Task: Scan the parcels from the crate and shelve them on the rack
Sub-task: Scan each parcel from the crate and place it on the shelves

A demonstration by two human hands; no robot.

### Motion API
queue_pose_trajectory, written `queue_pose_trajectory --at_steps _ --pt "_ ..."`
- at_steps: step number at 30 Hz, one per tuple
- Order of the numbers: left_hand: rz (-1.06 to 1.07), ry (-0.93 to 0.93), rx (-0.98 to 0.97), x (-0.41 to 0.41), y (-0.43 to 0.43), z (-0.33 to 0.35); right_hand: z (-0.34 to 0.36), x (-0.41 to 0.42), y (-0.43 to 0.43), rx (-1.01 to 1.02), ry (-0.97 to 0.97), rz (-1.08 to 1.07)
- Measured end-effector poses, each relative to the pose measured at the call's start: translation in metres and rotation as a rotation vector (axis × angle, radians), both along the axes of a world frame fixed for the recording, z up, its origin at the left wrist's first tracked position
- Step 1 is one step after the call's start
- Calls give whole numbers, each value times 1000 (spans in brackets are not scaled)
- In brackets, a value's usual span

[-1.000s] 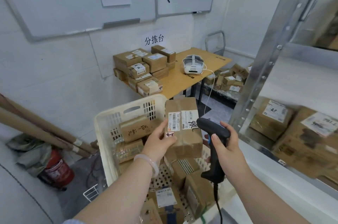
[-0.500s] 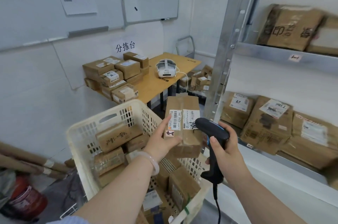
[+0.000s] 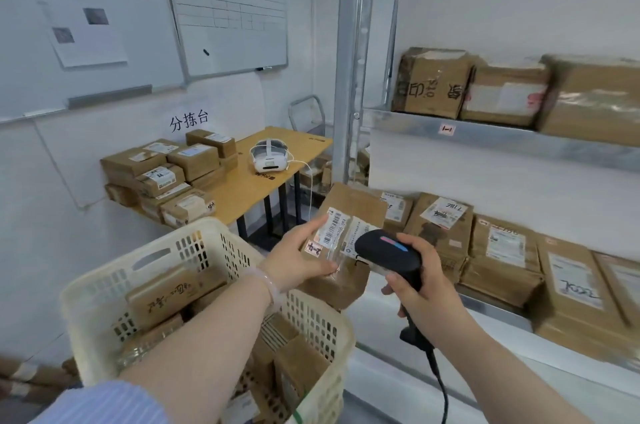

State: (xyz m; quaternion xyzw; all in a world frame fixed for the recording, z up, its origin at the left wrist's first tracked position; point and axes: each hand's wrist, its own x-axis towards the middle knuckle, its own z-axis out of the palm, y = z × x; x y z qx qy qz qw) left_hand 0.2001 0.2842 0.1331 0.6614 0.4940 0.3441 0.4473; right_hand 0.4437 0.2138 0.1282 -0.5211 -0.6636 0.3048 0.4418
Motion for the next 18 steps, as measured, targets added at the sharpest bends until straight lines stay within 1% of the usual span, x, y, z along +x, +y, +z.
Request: queue_pose_trajectory --at_steps 2,6,12,18 --pt "-67 85 28 11 4 15 14 21 -6 28 -74 0" --pt "-160 230 99 40 7 41 43 62 -26 69 -161 12" --pt "-226 287 119 89 2 64 72 109 -58 80 -246 36" --pt "-271 381 151 135 -10 68 83 149 -82 77 -261 -13"
